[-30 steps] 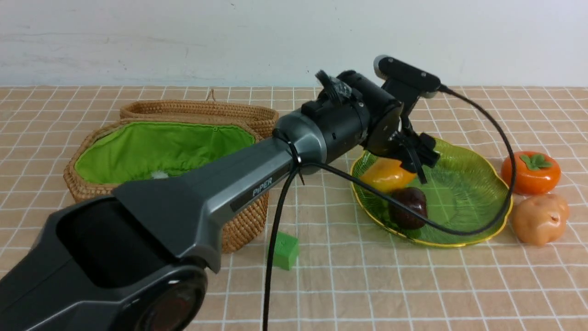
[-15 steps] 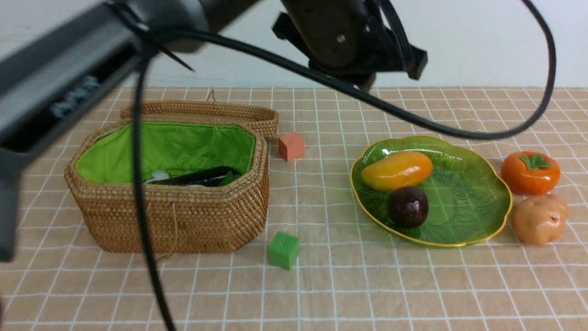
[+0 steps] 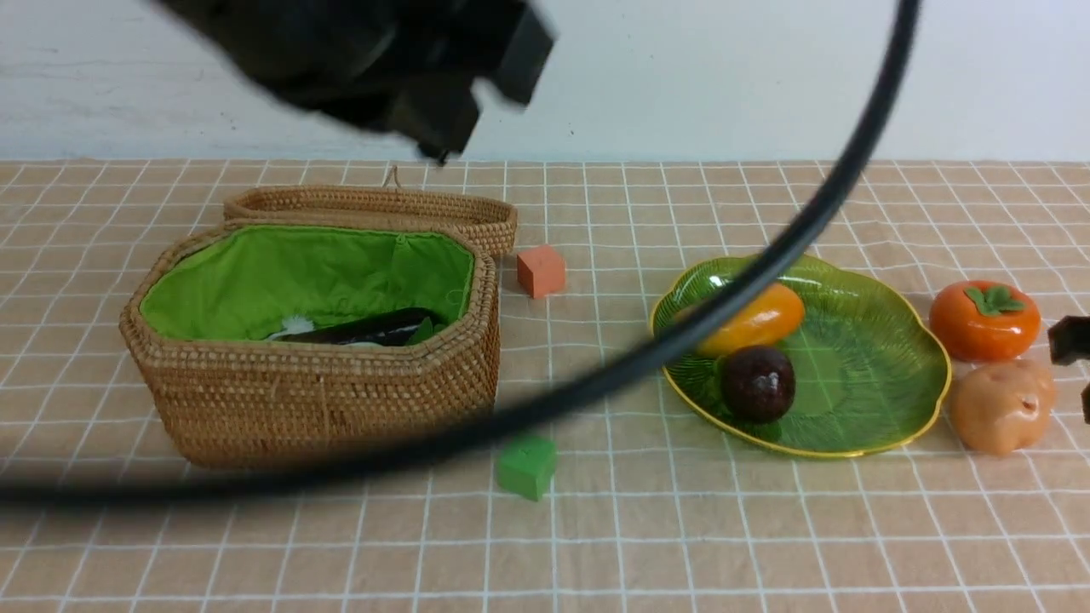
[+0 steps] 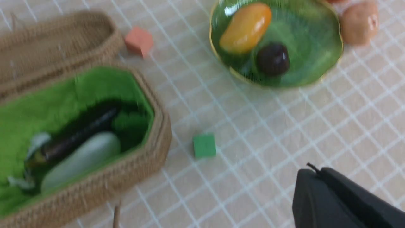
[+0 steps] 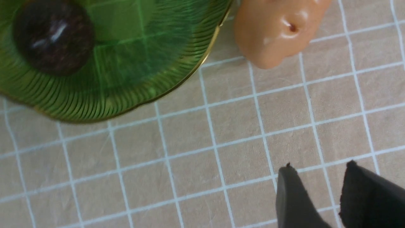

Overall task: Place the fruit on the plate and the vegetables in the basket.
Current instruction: Use the right arm to grab a potato and put it into the left basket

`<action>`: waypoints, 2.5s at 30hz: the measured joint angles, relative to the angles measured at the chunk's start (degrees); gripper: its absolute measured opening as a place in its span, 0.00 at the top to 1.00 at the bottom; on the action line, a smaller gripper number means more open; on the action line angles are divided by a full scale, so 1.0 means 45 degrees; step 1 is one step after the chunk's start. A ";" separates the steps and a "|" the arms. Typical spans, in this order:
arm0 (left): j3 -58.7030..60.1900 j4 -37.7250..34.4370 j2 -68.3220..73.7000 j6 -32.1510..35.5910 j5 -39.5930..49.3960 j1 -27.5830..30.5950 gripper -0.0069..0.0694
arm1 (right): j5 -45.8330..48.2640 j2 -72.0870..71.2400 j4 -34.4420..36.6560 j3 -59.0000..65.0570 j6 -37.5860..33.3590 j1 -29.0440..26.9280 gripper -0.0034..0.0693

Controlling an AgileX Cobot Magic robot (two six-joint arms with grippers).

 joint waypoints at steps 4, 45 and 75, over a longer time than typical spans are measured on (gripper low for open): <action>0.4924 -0.0448 -0.3539 0.0166 -0.2368 0.0000 0.93 | -0.1003 0.1188 0.1735 0.0000 -0.0013 -0.1571 0.60; 1.2063 -0.6542 -0.9581 0.6511 -0.8749 0.0000 0.93 | -0.2073 0.7980 0.2246 -0.3950 -0.1661 -0.2066 0.18; 1.2063 -0.4330 -0.9581 0.4731 -0.8083 0.0000 0.93 | 0.1224 0.3037 0.3685 -0.6219 -0.2655 0.3604 0.18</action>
